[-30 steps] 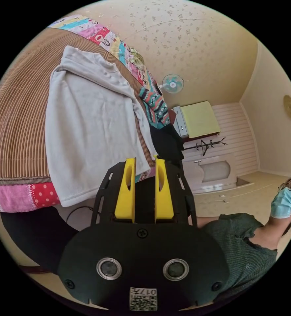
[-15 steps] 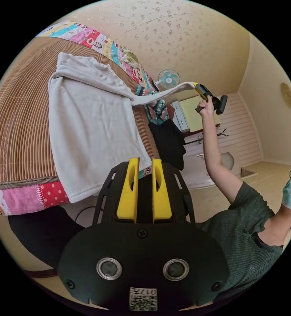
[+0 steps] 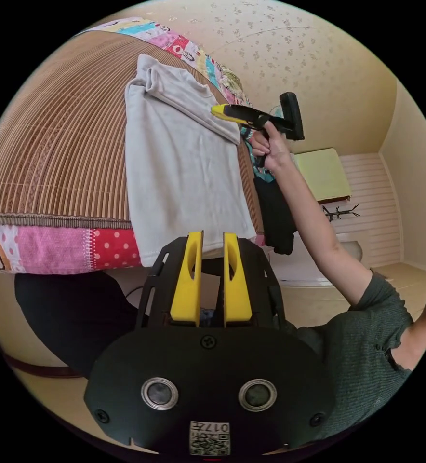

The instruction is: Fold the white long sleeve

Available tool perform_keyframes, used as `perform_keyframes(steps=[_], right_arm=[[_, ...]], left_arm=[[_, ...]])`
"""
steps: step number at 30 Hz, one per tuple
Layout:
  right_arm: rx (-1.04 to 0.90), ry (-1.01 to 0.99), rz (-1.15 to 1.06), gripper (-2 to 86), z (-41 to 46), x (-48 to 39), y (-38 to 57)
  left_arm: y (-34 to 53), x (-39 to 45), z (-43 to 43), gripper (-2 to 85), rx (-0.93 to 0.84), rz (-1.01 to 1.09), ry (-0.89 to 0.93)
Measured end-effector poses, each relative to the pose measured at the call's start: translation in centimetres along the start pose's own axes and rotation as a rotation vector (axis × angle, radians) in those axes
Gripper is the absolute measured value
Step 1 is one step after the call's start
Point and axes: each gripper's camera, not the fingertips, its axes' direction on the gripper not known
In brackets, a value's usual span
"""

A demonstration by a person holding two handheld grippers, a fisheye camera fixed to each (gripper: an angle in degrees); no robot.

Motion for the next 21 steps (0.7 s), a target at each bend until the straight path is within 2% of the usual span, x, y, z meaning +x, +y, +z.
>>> perform_keyframes(steps=[3, 5, 6, 7, 8, 10, 14, 18, 21], right_arm=[[-0.016, 0.179, 0.014, 7.4, 1.1, -0.4, 6.7], [-0.006, 0.337, 0.051, 7.0, 2.4, -0.8, 11.3], [-0.003, 0.366, 0.055, 6.9, 2.9, -0.9, 12.3], [0.049, 0.398, 0.038, 6.8, 3.9, -1.2, 14.2], [0.178, 0.406, 0.034, 6.7, 4.3, -1.6, 16.4], [0.249, 0.432, 0.025, 6.4, 5.1, -2.1, 17.8], [0.229, 0.562, -0.016, 5.3, 6.7, -4.1, 18.1], [0.245, 0.485, 0.001, 4.7, 5.9, -2.7, 19.0], [0.275, 0.287, 0.068, 5.0, 4.2, 0.8, 20.0]], left_arm=[[-1.5, 0.1, 0.7, 7.2, 0.02, 0.009, -0.083], [-4.7, 1.0, 0.0, 7.2, 0.096, 0.05, -0.131], [-5.8, 1.4, -0.4, 7.2, 0.123, 0.068, -0.148], [-8.3, 2.4, -1.1, 7.4, 0.181, 0.109, -0.196], [-11.0, 3.1, -1.5, 7.5, 0.233, 0.142, -0.244], [-15.5, 3.3, -1.9, 7.1, 0.309, 0.168, -0.273], [-24.4, 2.8, -0.8, 7.2, 0.339, 0.154, -0.392], [-29.0, 2.6, 1.3, 8.8, 0.295, 0.142, -0.586], [-31.0, 1.1, 4.3, 8.8, 0.184, 0.1, -0.662]])
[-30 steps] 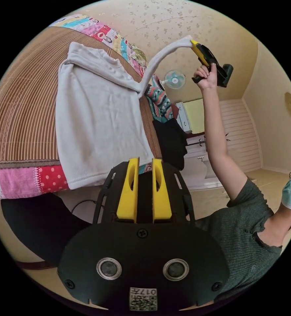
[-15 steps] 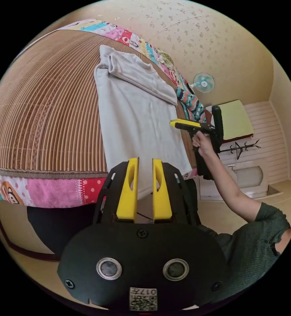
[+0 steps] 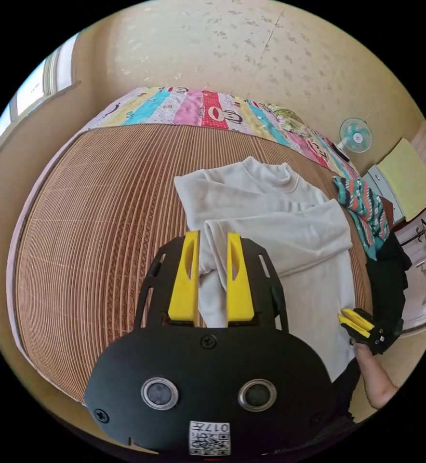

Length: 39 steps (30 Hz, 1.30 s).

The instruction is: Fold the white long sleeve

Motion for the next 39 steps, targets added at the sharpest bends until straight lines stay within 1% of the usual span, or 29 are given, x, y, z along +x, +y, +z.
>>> perform_keyframes(steps=[2, 3, 5, 6, 7, 8, 11, 13, 16, 18, 20, 21, 23, 24, 26, 30, 32, 34, 36, 38, 39], right_arm=[[0.019, -0.21, 0.101, 4.9, -0.2, 4.2, 0.7], [0.023, -0.263, 0.128, 4.7, -0.1, 5.2, 0.9], [0.033, -0.441, 0.219, 3.9, 0.4, 8.8, 1.9], [0.034, -0.467, 0.231, 3.6, 0.5, 9.3, 2.1], [0.037, -0.485, 0.234, 3.2, 0.5, 9.8, 2.4], [0.04, -0.47, 0.223, 3.0, 0.2, 9.8, 2.5], [0.048, -0.41, 0.185, 2.9, -0.6, 9.3, 2.8], [0.048, -0.399, 0.181, 2.9, -0.8, 9.5, 3.1], [0.051, -0.419, 0.189, 2.9, -1.1, 10.4, 3.5], [0.051, -0.417, 0.189, 2.9, -1.4, 10.7, 3.6], [0.052, -0.413, 0.186, 2.9, -1.7, 11.0, 3.8], [0.052, -0.413, 0.186, 2.9, -1.7, 11.1, 3.9], [0.052, -0.424, 0.19, 2.9, -1.9, 11.6, 4.0], [0.052, -0.43, 0.192, 2.9, -2.0, 11.8, 4.1], [0.053, -0.448, 0.2, 2.9, -2.2, 12.4, 4.2], [0.052, -0.437, 0.196, 2.9, -2.6, 12.6, 4.2], [0.052, -0.444, 0.199, 2.9, -2.8, 12.9, 4.1], [0.052, -0.447, 0.2, 2.8, -2.9, 13.0, 4.1], [0.05, -0.442, 0.199, 2.8, -3.1, 13.0, 3.9], [0.047, -0.437, 0.199, 2.7, -3.3, 13.0, 3.6], [0.046, -0.437, 0.199, 2.7, -3.4, 13.0, 3.6]], left_arm=[[0.4, 0.4, 0.4, 8.2, 0.019, 0.009, 0.008], [0.6, 0.5, 0.1, 8.0, 0.032, 0.016, 0.008], [1.6, 2.1, -2.1, 5.1, 0.105, 0.11, -0.034], [2.1, 2.6, -2.9, 3.9, 0.138, 0.136, -0.043], [3.1, 3.8, -4.6, 2.2, 0.215, 0.182, -0.069], [4.0, 5.1, -6.2, 1.3, 0.276, 0.228, -0.093], [4.2, 7.3, -9.1, 0.4, 0.365, 0.302, -0.137], [3.1, 6.8, -10.4, 0.2, 0.391, 0.274, -0.112], [0.6, 3.8, -11.6, 0.0, 0.43, 0.167, -0.065], [-0.9, 1.2, -10.6, -0.2, 0.388, 0.089, -0.068], [-1.7, -2.9, -7.1, -0.4, 0.259, -0.04, -0.066], [-1.7, -3.8, -6.0, -0.4, 0.221, -0.066, -0.064], [-0.3, -7.3, -2.8, -0.8, 0.115, -0.195, -0.111], [0.2, -7.9, -2.6, -0.8, 0.107, -0.211, -0.108], [2.8, -8.6, -3.2, -0.9, 0.152, -0.173, -0.019], [8.5, -6.6, -6.3, -0.9, 0.219, -0.031, 0.065], [13.0, -5.0, -8.4, -0.7, 0.216, 0.083, 0.211], [17.0, -4.1, -9.7, -0.3, 0.209, 0.147, 0.285], [20.6, -3.8, -10.2, 0.2, 0.168, 0.144, 0.279], [24.7, -4.1, -10.2, 2.0, 0.06, 0.085, 0.204], [25.6, -4.3, -10.5, 2.7, 0.05, 0.066, 0.192]])
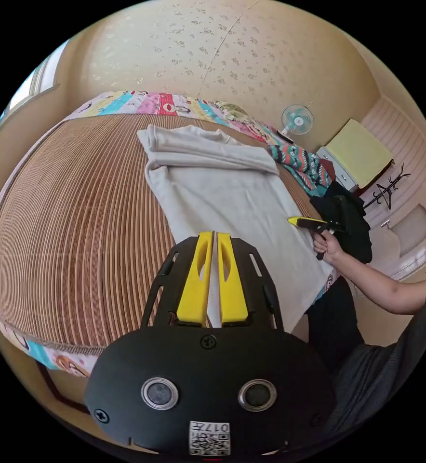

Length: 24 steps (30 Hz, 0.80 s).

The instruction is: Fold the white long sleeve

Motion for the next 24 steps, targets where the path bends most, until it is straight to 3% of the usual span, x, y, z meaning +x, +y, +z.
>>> perform_keyframes(steps=[3, 12, 19, 24], right_arm=[[-0.003, -0.004, 0.005, 2.7, -0.2, -0.1, -0.4], [-0.027, 0.055, -0.001, 2.7, -0.1, -2.1, -2.3], [-0.077, 0.276, 0.056, 2.2, -2.1, -7.7, -3.1], [0.033, 0.399, 0.132, 4.6, -7.3, -11.2, 1.0]], left_arm=[[3.8, -0.9, -2.7, 6.7, 0.025, -0.058, 0.015], [7.6, -7.2, -3.6, 12.2, -0.162, -0.197, 0.162], [7.2, -12.3, -1.1, 6.8, -0.167, -0.32, 0.643], [5.9, -13.2, -6.2, 2.8, -0.065, -0.259, 0.7]])
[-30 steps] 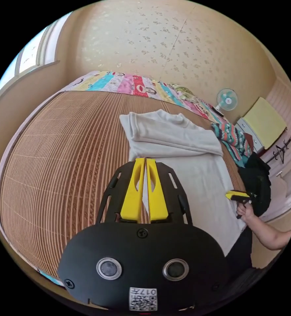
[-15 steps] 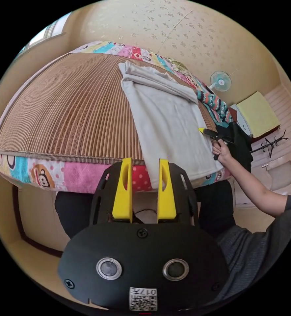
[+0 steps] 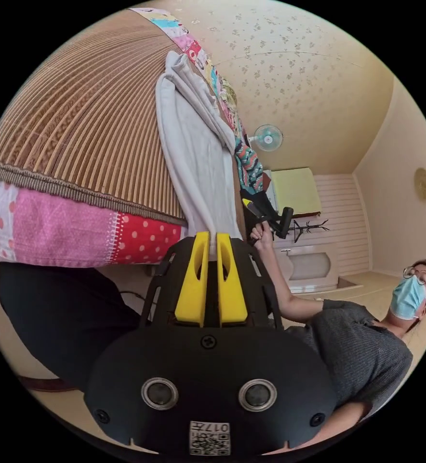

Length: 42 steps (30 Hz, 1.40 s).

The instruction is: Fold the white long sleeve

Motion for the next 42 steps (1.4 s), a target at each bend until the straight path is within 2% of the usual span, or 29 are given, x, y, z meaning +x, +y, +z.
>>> perform_keyframes(steps=[3, 5, 7, 12, 16, 18, 20, 22, 27, 32, 34, 39, 42], right_arm=[[-0.099, 0.16, 0.015, 8.5, -0.5, -0.3, 2.3], [-0.203, 0.107, 0.038, 10.3, 0.4, -0.3, 3.8], [-0.258, 0.042, 0.063, 10.3, 1.2, -0.4, 4.7], [-0.327, 0.041, -0.027, 5.5, 1.9, -2.8, 4.4], [-0.184, 0.175, -0.036, 2.9, -2.5, -4.3, 3.4], [-0.169, 0.236, 0.005, 2.5, -2.7, -3.7, 3.3], [-0.275, 0.255, 0.013, 2.2, -0.4, -3.0, 2.9], [-0.287, 0.273, -0.005, 2.1, 0.4, -3.3, 2.7], [-0.306, 0.332, -0.059, 2.0, 0.6, -4.2, 2.1], [-0.278, 0.272, -0.055, 2.0, -1.4, -3.4, 2.1], [-0.256, 0.224, -0.021, 2.1, -2.4, -2.4, 2.3], [-0.268, 0.136, 0.034, 2.8, -2.4, 0.0, 2.9], [-0.237, 0.078, 0.108, 3.5, -3.9, 2.0, 3.0]], left_arm=[[-0.4, 2.4, -1.6, 2.6, -0.04, 0.058, -0.184], [-0.5, 3.3, -1.1, 2.8, -0.102, 0.054, -0.405], [-0.4, 3.4, -0.3, 3.2, -0.138, 0.06, -0.465], [0.6, 1.9, -0.6, 6.4, -0.064, -0.031, -0.423], [1.5, 1.3, -1.9, 10.3, -0.008, -0.056, -0.392], [1.7, 1.0, -1.8, 11.1, -0.012, -0.062, -0.389], [1.7, 0.6, -0.4, 12.0, -0.041, -0.067, -0.368], [1.7, 0.4, 1.5, 12.5, -0.089, -0.067, -0.352], [2.2, 0.4, 4.8, 13.5, -0.161, -0.057, -0.504], [2.3, 2.3, 4.1, 5.7, -0.21, 0.061, -0.426], [2.7, 3.5, 2.7, 5.5, -0.204, 0.105, -0.407], [3.2, 2.1, 1.0, 6.5, -0.205, 0.005, -0.466], [3.8, 2.2, -0.2, 9.7, -0.134, 0.017, -0.446]])
